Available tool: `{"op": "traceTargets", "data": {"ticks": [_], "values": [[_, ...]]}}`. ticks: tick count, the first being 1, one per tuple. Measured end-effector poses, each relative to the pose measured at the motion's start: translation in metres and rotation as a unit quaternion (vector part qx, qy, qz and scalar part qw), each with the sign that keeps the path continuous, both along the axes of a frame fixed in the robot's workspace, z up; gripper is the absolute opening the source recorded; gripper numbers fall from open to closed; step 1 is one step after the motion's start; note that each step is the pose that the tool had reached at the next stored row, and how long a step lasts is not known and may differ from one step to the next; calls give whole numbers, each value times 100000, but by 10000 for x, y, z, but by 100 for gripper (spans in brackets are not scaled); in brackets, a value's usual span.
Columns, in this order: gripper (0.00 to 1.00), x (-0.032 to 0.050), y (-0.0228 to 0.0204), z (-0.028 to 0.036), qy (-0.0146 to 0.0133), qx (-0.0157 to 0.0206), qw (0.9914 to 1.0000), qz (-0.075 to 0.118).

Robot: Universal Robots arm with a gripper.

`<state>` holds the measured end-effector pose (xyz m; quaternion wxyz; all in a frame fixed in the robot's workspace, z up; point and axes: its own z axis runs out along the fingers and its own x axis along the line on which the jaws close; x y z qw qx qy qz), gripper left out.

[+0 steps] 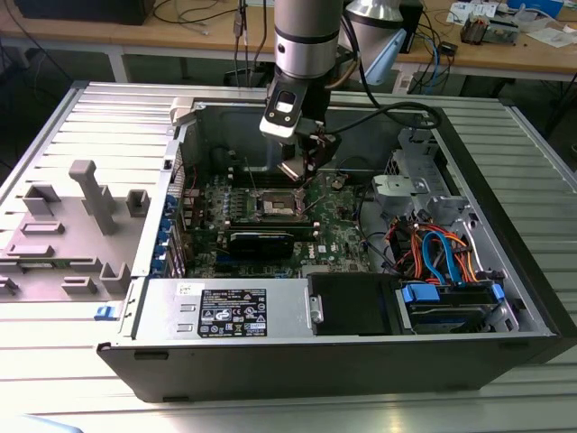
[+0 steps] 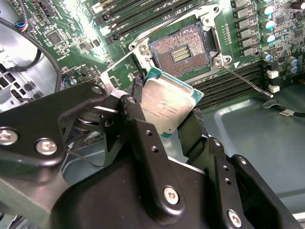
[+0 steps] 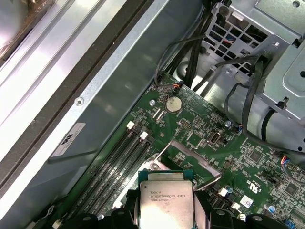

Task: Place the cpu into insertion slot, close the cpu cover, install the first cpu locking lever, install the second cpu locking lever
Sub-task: 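Place the cpu into insertion slot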

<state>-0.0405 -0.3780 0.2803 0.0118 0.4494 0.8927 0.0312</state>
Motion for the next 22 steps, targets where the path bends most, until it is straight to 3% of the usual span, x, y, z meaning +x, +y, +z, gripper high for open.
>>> {"op": "traceTargets", "data": {"ticks": [22], "values": [[55,0,0,-9,-1,-36,99998,-684]]}}
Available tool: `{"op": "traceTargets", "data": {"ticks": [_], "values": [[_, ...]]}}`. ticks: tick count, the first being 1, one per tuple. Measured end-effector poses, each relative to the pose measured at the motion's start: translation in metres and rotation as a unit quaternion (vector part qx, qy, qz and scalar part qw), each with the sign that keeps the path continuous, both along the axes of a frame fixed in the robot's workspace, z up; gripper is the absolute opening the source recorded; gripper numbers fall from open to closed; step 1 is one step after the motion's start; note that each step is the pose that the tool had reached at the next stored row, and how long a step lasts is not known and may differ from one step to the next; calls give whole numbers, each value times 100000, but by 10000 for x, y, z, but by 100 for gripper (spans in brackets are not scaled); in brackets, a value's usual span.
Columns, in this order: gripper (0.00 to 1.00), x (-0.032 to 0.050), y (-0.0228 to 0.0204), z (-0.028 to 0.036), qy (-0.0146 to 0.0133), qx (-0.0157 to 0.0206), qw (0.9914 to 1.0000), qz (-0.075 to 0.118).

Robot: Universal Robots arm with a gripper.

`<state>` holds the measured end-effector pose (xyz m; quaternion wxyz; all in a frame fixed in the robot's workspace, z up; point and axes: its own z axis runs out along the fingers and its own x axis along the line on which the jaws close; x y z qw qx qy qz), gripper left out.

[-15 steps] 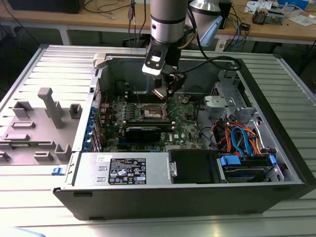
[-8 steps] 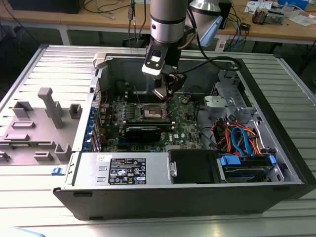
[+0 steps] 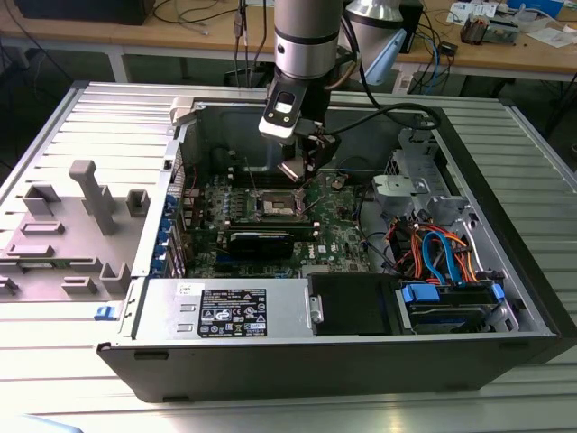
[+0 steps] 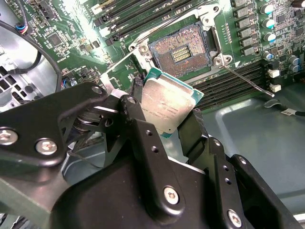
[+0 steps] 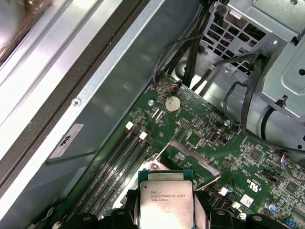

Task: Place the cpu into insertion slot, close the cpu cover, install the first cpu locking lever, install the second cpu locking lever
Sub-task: 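Place the cpu into insertion slot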

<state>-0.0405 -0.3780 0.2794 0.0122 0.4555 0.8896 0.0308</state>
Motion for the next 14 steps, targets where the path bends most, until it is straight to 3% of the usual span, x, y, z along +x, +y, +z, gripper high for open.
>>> {"op": "traceTargets", "data": {"ticks": [14], "values": [[55,0,0,-6,0,-8,99999,-369]]}}
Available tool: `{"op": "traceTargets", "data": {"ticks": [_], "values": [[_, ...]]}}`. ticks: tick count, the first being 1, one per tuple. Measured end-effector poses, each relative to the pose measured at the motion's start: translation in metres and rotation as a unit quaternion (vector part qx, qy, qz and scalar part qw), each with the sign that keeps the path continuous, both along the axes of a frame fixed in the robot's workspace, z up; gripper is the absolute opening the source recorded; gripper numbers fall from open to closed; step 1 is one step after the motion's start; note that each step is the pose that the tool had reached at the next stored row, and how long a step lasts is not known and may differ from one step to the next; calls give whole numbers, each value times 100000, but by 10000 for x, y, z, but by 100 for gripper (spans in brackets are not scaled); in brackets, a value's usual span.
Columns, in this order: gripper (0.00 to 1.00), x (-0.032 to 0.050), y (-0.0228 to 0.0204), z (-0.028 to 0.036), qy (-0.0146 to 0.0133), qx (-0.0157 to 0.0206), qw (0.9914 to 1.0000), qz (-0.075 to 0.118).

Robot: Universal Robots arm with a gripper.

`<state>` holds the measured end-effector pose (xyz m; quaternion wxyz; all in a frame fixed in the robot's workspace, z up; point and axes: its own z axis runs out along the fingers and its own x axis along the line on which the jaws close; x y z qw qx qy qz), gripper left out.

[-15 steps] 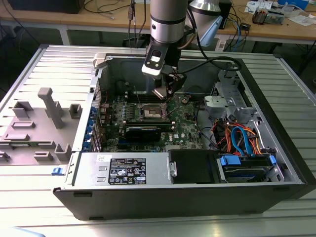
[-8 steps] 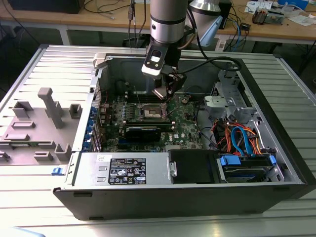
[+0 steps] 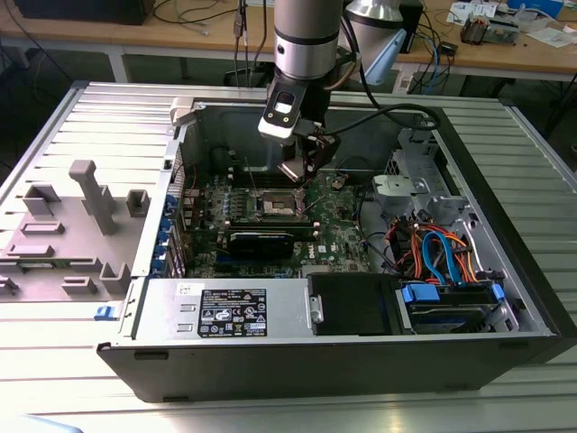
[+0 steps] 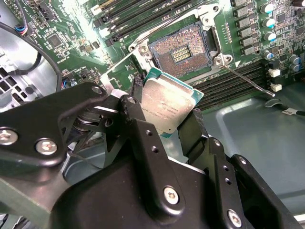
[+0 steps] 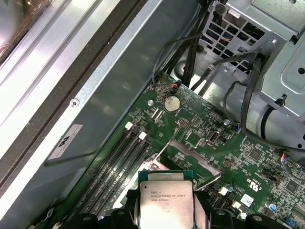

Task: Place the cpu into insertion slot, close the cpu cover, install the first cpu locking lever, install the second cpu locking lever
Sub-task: 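Place the cpu into insertion slot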

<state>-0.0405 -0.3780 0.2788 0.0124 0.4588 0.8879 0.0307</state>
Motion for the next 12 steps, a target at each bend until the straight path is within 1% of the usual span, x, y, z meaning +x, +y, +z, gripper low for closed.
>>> {"op": "traceTargets", "data": {"ticks": [12], "values": [[55,0,0,-5,3,-12,99999,-341]]}}
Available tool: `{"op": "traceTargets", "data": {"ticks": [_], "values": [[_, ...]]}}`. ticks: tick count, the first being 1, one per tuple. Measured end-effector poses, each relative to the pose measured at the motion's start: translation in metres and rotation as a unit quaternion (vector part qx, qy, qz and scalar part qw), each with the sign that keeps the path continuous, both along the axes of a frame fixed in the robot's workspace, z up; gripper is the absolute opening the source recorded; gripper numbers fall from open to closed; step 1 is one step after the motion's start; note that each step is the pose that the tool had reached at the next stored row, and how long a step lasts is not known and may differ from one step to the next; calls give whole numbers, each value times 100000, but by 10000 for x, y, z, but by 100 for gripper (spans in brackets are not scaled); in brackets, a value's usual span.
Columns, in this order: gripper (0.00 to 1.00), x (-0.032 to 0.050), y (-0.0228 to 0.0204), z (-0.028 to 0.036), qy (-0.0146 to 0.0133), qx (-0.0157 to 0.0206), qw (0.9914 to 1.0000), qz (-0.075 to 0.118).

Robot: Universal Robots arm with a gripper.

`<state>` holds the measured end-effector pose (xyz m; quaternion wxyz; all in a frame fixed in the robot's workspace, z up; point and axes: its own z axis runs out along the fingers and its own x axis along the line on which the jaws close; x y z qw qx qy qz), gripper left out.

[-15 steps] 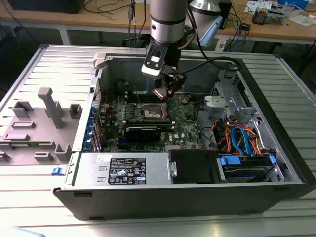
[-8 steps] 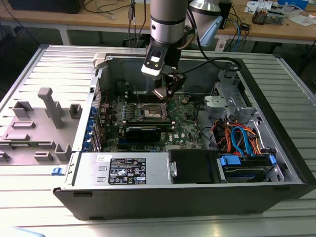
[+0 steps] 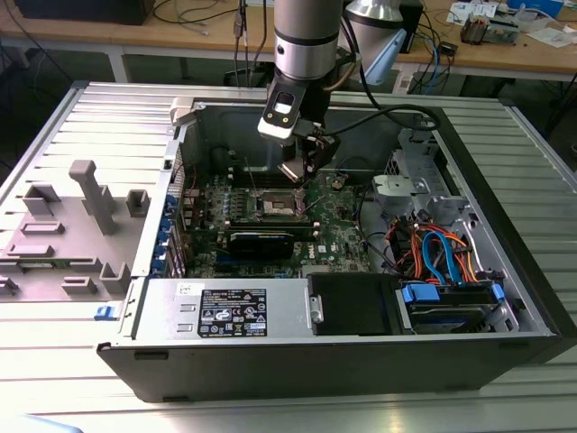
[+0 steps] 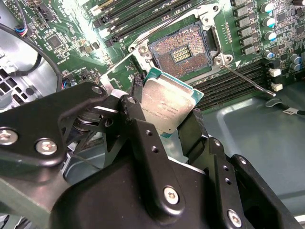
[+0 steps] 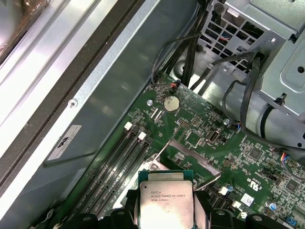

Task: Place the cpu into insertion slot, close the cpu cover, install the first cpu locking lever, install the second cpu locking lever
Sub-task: 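Place the cpu into insertion slot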

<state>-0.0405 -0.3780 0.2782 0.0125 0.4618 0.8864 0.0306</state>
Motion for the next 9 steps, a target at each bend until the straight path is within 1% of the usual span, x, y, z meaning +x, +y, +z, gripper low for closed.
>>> {"op": "traceTargets", "data": {"ticks": [9], "values": [[55,0,0,-4,-4,-8,100000,-281]]}}
